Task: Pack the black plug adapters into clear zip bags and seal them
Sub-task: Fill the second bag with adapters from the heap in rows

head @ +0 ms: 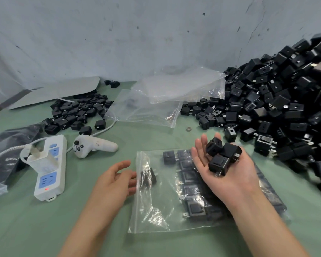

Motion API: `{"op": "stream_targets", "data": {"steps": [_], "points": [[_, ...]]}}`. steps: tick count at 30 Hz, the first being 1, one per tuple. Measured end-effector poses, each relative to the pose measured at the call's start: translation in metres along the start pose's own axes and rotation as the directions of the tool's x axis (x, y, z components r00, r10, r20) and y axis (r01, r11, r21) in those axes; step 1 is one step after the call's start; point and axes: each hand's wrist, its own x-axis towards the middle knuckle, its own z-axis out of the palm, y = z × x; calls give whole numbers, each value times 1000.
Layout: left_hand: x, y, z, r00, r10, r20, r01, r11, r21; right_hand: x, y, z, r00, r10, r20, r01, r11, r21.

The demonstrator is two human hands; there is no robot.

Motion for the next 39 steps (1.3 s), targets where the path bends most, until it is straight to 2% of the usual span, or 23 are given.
{"op": "stream_targets", "data": {"steps": [6, 13, 17, 25, 36, 39], "points": [[6, 1, 11, 996, -58, 67, 66, 991, -120, 0, -2, -2, 1000, 4, -14, -4, 1000, 3], [20, -6, 14, 990, -76, 119, 88, 991, -97, -2, -3, -2, 1000, 14, -18, -14, 1000, -2], [22, -11, 15, 992, -41, 116, 50, 995, -81, -1, -4, -2, 1000, 13, -22, -14, 1000, -8], [27, -9, 32, 984, -64, 165, 96, 977, -193, 1, -2, -4, 1000, 14, -20, -15, 1000, -25], [27, -2, 33, 974, -75, 213, 112, 980, -164, 3, -1, -5, 1000, 28, -11, -28, 999, -34], [28, 1, 28, 988, -84, 127, 106, 979, -176, 2, -2, -5, 999, 39, 0, -39, 999, -30]]}}
